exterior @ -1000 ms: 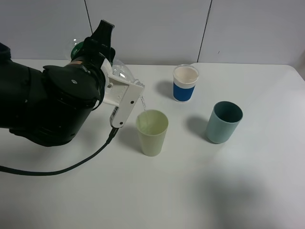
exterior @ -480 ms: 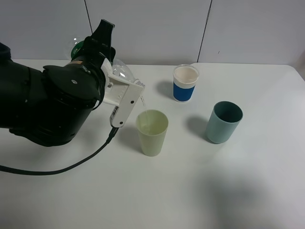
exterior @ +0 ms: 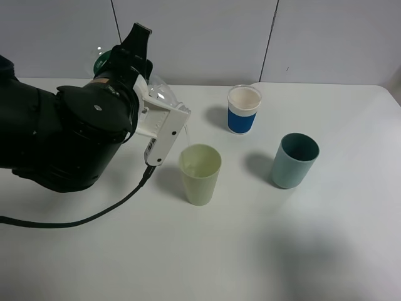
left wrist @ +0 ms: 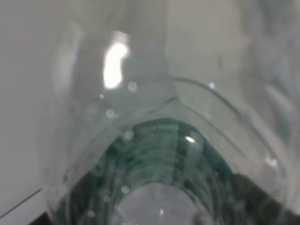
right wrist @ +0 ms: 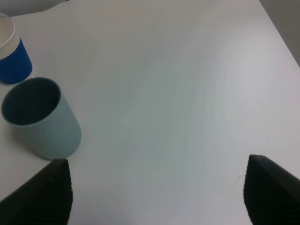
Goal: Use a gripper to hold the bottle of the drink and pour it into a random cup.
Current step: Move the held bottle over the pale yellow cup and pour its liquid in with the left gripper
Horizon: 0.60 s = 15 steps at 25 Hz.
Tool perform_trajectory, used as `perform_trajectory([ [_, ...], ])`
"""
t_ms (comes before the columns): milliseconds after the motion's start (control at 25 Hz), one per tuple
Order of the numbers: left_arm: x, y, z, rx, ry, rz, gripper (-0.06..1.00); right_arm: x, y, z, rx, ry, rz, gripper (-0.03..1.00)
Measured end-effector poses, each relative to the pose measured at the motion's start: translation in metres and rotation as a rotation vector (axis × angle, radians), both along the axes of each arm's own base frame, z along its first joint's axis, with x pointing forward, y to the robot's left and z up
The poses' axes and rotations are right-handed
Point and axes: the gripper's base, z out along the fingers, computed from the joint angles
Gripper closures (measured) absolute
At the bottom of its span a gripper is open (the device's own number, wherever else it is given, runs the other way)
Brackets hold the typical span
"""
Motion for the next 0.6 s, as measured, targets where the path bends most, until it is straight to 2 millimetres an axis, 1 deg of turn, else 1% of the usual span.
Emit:
perform_trajectory([
  [600, 0.0007, -0.0013, 0.0017, 0.011, -0.018, -0.018, 0.47, 0.0, 0.0, 0.0, 0.0, 0.0, 0.0, 0.22],
])
